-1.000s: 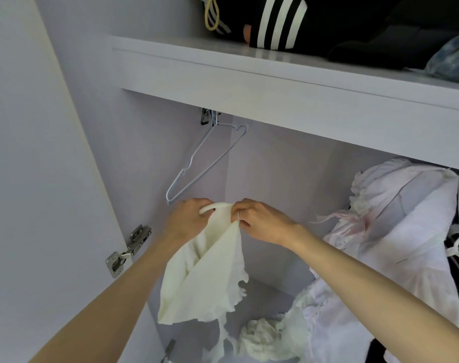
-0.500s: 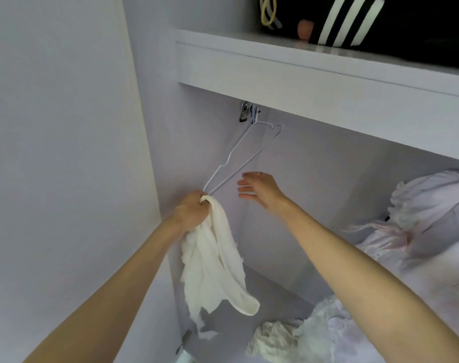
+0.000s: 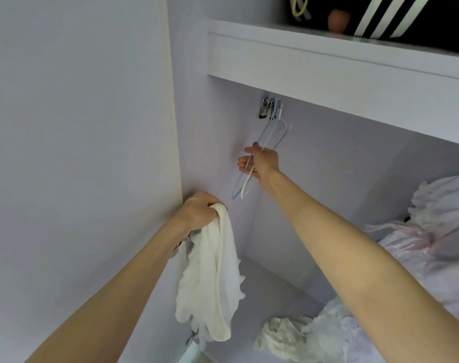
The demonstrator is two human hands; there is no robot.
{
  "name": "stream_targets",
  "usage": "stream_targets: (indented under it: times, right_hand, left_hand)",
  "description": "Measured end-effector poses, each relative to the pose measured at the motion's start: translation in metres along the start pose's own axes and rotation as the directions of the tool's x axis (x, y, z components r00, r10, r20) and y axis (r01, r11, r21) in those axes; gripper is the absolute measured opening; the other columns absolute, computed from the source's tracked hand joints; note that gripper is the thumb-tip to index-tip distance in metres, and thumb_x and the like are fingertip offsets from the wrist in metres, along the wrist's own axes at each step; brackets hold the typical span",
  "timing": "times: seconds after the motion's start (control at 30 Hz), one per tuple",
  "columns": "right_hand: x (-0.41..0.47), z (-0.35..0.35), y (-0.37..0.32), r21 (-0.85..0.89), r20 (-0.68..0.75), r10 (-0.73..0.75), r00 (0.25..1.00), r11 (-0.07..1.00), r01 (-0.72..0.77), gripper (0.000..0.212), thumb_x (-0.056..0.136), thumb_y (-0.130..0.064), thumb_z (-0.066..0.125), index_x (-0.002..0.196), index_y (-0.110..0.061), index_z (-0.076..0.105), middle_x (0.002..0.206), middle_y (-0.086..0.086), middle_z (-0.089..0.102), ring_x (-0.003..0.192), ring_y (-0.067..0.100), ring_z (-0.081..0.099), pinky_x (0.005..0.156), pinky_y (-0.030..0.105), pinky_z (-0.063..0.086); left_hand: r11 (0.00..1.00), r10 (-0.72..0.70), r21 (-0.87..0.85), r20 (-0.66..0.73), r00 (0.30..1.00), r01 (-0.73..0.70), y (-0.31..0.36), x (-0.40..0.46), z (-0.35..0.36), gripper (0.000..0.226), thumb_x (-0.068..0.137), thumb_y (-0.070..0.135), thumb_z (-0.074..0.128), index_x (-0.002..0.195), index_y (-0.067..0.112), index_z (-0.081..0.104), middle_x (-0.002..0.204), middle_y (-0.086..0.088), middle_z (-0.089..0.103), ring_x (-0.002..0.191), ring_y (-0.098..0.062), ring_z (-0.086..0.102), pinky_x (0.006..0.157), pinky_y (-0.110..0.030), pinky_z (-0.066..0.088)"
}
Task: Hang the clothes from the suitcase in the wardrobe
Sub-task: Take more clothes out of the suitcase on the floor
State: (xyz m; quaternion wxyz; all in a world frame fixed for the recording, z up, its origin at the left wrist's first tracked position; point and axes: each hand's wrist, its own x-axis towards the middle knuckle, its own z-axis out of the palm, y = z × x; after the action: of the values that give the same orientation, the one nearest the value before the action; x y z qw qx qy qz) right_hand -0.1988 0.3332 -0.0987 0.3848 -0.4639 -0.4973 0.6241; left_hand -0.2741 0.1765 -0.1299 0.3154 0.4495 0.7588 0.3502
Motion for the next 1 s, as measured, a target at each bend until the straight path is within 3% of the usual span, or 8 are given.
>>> stream_targets:
  times: [0.17, 0.27, 0.37, 0.5, 0.6, 0.73, 0.87, 1.0]
  right_hand:
    - [0.013, -0.008, 0.004, -0.283, -0.134, -0.104, 0.985, 0.957, 0.063, 0.039, 0.1, -0.034, 0.036, 0.102, -0.004, 0.061, 0.092, 0.009, 0.056, 0.082, 0.023, 0.055, 0.083, 0.038, 0.053]
    - [0.014, -0.017, -0.001, -0.264, -0.195, -0.185, 0.963, 0.956, 0.13, 0.016, 0.1, -0.022, 0.039, 0.096, -0.013, 0.051, 0.093, 0.009, 0.054, 0.083, 0.022, 0.052, 0.067, 0.034, 0.049]
    - [0.016, -0.028, -0.007, -0.183, -0.242, -0.222, 0.945, 0.967, 0.18, 0.022, 0.098, -0.027, 0.043, 0.082, -0.015, 0.05, 0.075, 0.002, 0.051, 0.064, 0.016, 0.046, 0.059, 0.028, 0.041]
    - [0.014, -0.042, -0.01, -0.191, -0.231, -0.285, 0.93, 0.951, 0.244, 0.025, 0.101, -0.021, 0.031, 0.104, -0.006, 0.051, 0.065, -0.001, 0.041, 0.055, 0.011, 0.037, 0.051, 0.023, 0.036]
    - [0.001, -0.056, -0.015, -0.083, -0.187, -0.281, 0.941, 0.959, 0.27, 0.019, 0.103, -0.015, 0.023, 0.111, -0.023, 0.039, 0.06, -0.001, 0.034, 0.044, 0.008, 0.03, 0.038, 0.018, 0.027]
    - [-0.008, -0.075, -0.008, -0.134, -0.243, -0.238, 0.94, 0.968, 0.211, 0.034, 0.094, 0.001, 0.02, 0.113, -0.018, 0.041, 0.075, 0.005, 0.047, 0.057, 0.011, 0.04, 0.049, 0.02, 0.035]
    - [-0.012, -0.093, 0.002, -0.198, -0.367, -0.268, 0.891, 0.958, 0.207, 0.018, 0.095, -0.011, 0.031, 0.099, -0.016, 0.048, 0.088, 0.001, 0.05, 0.082, 0.02, 0.049, 0.073, 0.032, 0.042]
    - [-0.036, -0.117, 0.03, -0.267, -0.42, -0.356, 0.835, 0.928, 0.261, 0.004, 0.095, -0.023, 0.049, 0.092, -0.021, 0.052, 0.07, -0.002, 0.051, 0.06, 0.011, 0.047, 0.059, 0.027, 0.042]
  left_hand:
    - [0.999, 0.013, 0.041, 0.004, 1.0, -0.013, 0.002, 0.003, 0.001, 0.033, 0.086, 0.001, 0.041, 0.096, 0.013, 0.069, 0.094, 0.001, 0.064, 0.087, -0.018, 0.058, 0.064, -0.022, 0.042]
    - [0.999, 0.023, 0.033, -0.02, 1.0, -0.023, 0.002, 0.005, 0.004, 0.032, 0.085, 0.0, 0.04, 0.093, 0.014, 0.068, 0.092, 0.002, 0.063, 0.084, -0.016, 0.056, 0.057, -0.017, 0.04]
    - [1.0, 0.023, 0.019, -0.023, 0.999, -0.023, 0.001, 0.005, 0.007, 0.033, 0.084, 0.0, 0.04, 0.093, 0.015, 0.069, 0.094, 0.001, 0.065, 0.086, -0.016, 0.058, 0.061, -0.02, 0.042]
    - [1.0, 0.02, 0.014, -0.026, 0.999, -0.02, 0.002, 0.003, 0.012, 0.035, 0.083, -0.001, 0.04, 0.097, 0.013, 0.069, 0.098, -0.001, 0.065, 0.09, -0.017, 0.059, 0.071, -0.023, 0.042]
    - [1.0, 0.025, 0.009, -0.019, 0.999, -0.025, 0.003, 0.002, 0.017, 0.034, 0.082, -0.002, 0.04, 0.096, 0.012, 0.068, 0.098, -0.002, 0.065, 0.091, -0.02, 0.059, 0.072, -0.025, 0.043]
    - [1.0, 0.019, -0.002, -0.018, 1.0, -0.019, 0.001, 0.002, 0.022, 0.032, 0.081, 0.001, 0.042, 0.089, 0.019, 0.067, 0.098, -0.001, 0.066, 0.094, -0.022, 0.061, 0.075, -0.029, 0.048]
    - [1.0, 0.022, -0.015, -0.044, 0.999, -0.023, 0.001, 0.0, 0.029, 0.028, 0.082, 0.008, 0.046, 0.08, 0.027, 0.066, 0.094, 0.0, 0.068, 0.088, -0.021, 0.063, 0.076, -0.031, 0.052]
    - [0.999, 0.026, -0.041, -0.019, 0.999, -0.027, 0.004, -0.009, 0.044, 0.027, 0.086, 0.006, 0.044, 0.09, 0.019, 0.067, 0.088, 0.002, 0.064, 0.084, -0.017, 0.058, 0.06, -0.019, 0.041]
